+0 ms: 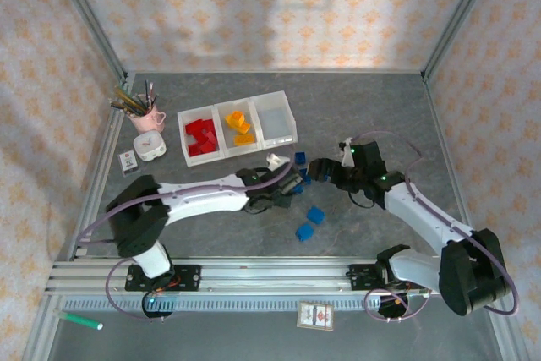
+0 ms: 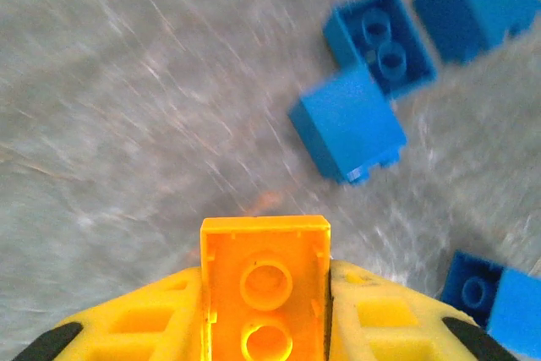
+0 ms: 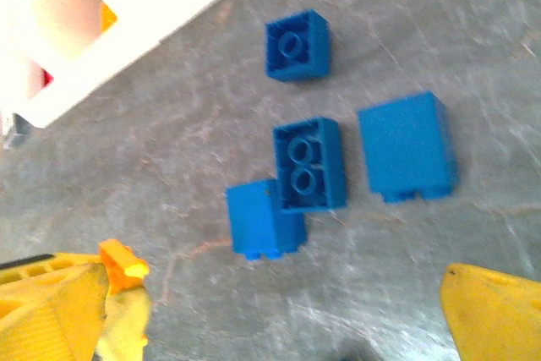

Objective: Sort the legos into containers by color
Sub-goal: Pick up the lego from the middle-left of the table, then place the lego in the container.

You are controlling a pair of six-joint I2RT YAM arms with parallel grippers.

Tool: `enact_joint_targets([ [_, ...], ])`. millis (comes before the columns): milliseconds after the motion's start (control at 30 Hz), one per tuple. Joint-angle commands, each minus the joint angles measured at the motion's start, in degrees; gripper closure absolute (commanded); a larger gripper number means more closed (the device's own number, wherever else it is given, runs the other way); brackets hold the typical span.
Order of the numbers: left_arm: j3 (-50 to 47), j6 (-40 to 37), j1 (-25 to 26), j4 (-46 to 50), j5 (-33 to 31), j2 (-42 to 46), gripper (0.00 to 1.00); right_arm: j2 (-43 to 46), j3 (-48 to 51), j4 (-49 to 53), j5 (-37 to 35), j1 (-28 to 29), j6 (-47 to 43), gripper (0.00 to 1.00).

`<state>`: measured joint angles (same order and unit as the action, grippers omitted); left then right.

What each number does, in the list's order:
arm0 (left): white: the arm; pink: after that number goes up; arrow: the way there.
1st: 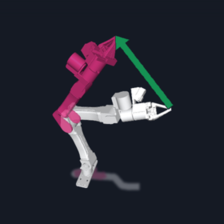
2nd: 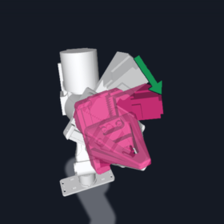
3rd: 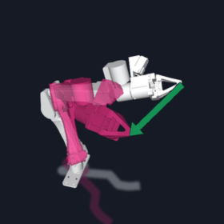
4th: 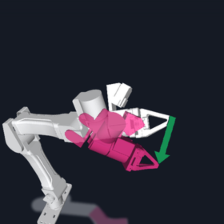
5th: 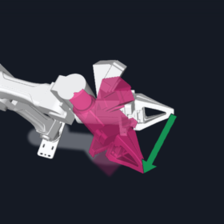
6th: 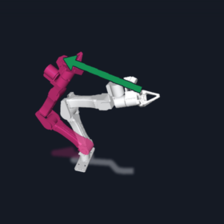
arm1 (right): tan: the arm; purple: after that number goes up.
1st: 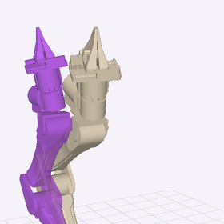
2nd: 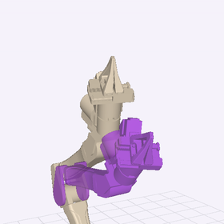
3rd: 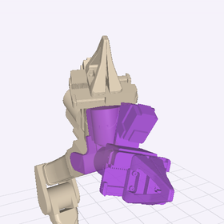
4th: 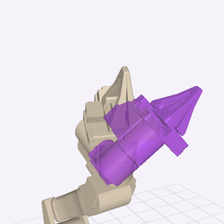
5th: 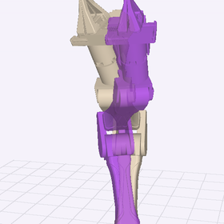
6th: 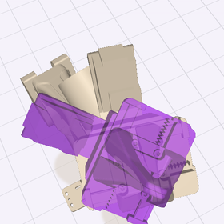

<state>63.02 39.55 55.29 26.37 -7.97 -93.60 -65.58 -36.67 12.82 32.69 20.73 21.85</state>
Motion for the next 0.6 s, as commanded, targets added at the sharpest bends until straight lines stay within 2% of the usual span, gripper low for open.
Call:
enact_joint_targets([
  [0, 1.87, -3.14, -5.49, 3.34, -6.67, 3.60, 0.67, -1.48, -3.74, -2.98, 1.59, 1.13, -0.06, 0.00],
  [133, 5.46, -8.25, -13.34, 1.89, -8.52, 3.12, 0.67, -4.65, -7.17, -5.16, 2.08, 2.12, 1.02, 0.00],
  [267, 9.34, -12.96, -18.85, -0.75, -9.23, -0.92, 0.67, -5.85, -9.12, -6.63, 1.65, 2.80, 1.53, 0.00],
  [367, 11.82, -14.78, -23.20, -2.09, -7.50, -5.34, 0.67, -6.05, -9.35, -6.84, 0.59, 2.82, 1.49, 0.00],
  [567, 16.82, -16.52, -28.21, -4.78, -6.19, -12.53, 0.67, -6.49, -8.82, -7.03, 0.15, 2.82, 1.32, 0.00],
])
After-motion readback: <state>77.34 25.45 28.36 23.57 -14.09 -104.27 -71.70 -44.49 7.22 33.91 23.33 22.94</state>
